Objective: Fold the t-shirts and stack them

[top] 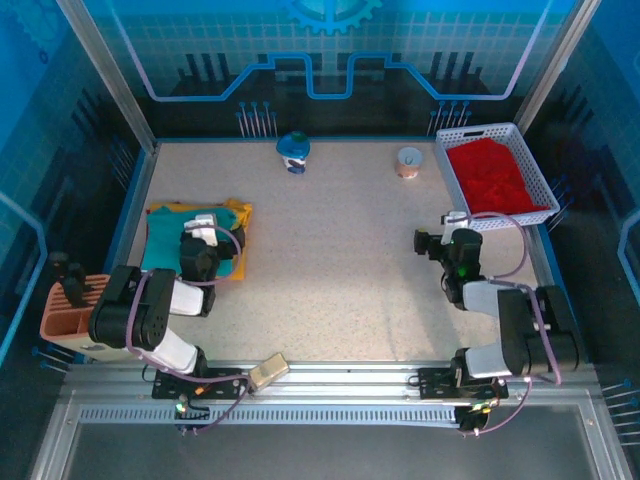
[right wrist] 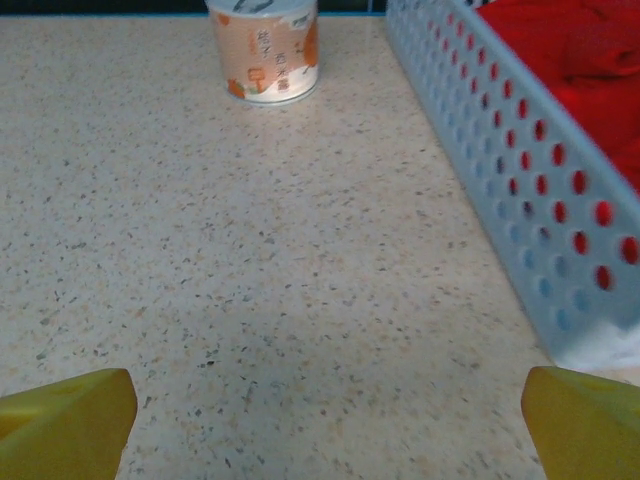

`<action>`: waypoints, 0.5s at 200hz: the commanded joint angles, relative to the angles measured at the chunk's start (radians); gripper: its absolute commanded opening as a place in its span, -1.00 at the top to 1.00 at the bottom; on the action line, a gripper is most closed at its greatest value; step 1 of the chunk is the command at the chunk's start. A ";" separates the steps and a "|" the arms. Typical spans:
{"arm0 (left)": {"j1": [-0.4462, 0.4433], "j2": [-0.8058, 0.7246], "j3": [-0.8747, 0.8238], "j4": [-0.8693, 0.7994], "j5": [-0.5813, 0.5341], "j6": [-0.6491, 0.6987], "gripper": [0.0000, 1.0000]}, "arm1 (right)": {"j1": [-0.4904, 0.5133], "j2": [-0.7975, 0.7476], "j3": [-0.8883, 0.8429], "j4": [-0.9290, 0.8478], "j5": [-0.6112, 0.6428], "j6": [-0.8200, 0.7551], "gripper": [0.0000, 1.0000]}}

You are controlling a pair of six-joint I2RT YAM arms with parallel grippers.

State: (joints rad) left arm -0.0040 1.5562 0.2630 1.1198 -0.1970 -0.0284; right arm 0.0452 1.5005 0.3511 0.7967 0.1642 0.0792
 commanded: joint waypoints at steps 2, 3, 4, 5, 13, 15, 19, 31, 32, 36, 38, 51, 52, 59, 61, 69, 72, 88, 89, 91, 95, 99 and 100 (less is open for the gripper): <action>-0.006 -0.003 0.050 -0.072 -0.054 -0.031 -0.98 | 0.016 0.020 0.042 0.068 -0.017 -0.049 -0.99; -0.005 -0.003 0.051 -0.076 -0.052 -0.031 -0.98 | 0.016 0.021 0.043 0.067 -0.016 -0.051 -0.99; -0.005 -0.004 0.055 -0.079 -0.050 -0.031 -0.99 | 0.017 0.023 0.042 0.070 -0.015 -0.052 -0.99; -0.005 -0.003 0.057 -0.083 -0.049 -0.031 -0.99 | 0.018 0.023 0.041 0.074 -0.014 -0.054 -0.99; -0.005 -0.003 0.072 -0.112 -0.044 -0.027 -0.98 | 0.022 0.041 0.030 0.128 -0.009 -0.063 -0.99; -0.006 -0.004 0.076 -0.118 -0.043 -0.025 -0.99 | 0.022 0.040 0.029 0.129 -0.007 -0.062 -0.99; -0.007 -0.003 0.081 -0.129 -0.042 -0.023 -0.98 | 0.021 0.037 0.033 0.115 -0.007 -0.061 -0.99; -0.010 -0.002 0.084 -0.131 -0.042 -0.021 -0.98 | 0.025 0.038 0.031 0.124 -0.004 -0.064 -0.99; -0.010 -0.002 0.084 -0.131 -0.042 -0.021 -0.98 | 0.025 0.039 0.031 0.126 -0.002 -0.065 -0.99; -0.009 -0.002 0.082 -0.129 -0.041 -0.021 -0.98 | 0.026 0.038 0.032 0.121 -0.001 -0.065 -0.99; -0.010 -0.002 0.082 -0.129 -0.041 -0.020 -0.98 | 0.026 0.037 0.033 0.117 -0.002 -0.065 -0.99; -0.010 -0.002 0.085 -0.133 -0.035 -0.019 -0.98 | 0.027 0.039 0.034 0.118 -0.003 -0.066 -0.99; -0.009 -0.002 0.086 -0.134 -0.035 -0.019 -0.98 | 0.026 0.039 0.034 0.118 -0.003 -0.066 -0.99; -0.010 -0.002 0.091 -0.146 -0.028 -0.016 -0.98 | 0.026 0.036 0.036 0.112 -0.003 -0.066 -0.99; -0.010 -0.002 0.092 -0.148 -0.027 -0.015 -0.98 | 0.026 0.036 0.034 0.114 -0.004 -0.066 -0.99; -0.010 -0.002 0.094 -0.150 -0.019 -0.011 -0.99 | 0.026 0.037 0.034 0.116 -0.005 -0.067 -0.99; -0.010 -0.002 0.095 -0.150 -0.019 -0.011 -0.98 | 0.027 0.036 0.035 0.113 -0.005 -0.066 -0.99; -0.011 -0.002 0.095 -0.153 -0.017 -0.011 -0.98 | 0.026 0.037 0.036 0.113 -0.004 -0.066 -0.99; -0.010 -0.001 0.095 -0.153 -0.017 -0.011 -0.98 | 0.026 0.037 0.035 0.112 -0.004 -0.067 -0.99; -0.010 -0.001 0.094 -0.153 -0.017 -0.011 -0.99 | 0.025 0.037 0.035 0.114 -0.003 -0.066 -0.99; -0.010 -0.002 0.094 -0.152 -0.017 -0.011 -0.99 | 0.026 0.037 0.037 0.114 -0.003 -0.066 -0.99; -0.011 -0.002 0.096 -0.153 -0.018 -0.011 -0.99 | 0.027 0.037 0.036 0.113 -0.004 -0.067 -0.99; -0.010 -0.002 0.095 -0.152 -0.018 -0.011 -0.99 | 0.026 0.037 0.037 0.113 -0.004 -0.067 -0.99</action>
State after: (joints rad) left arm -0.0071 1.5562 0.3386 0.9943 -0.2241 -0.0341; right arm 0.0589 1.5360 0.3672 0.8619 0.1562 0.0319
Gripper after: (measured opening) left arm 0.992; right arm 0.995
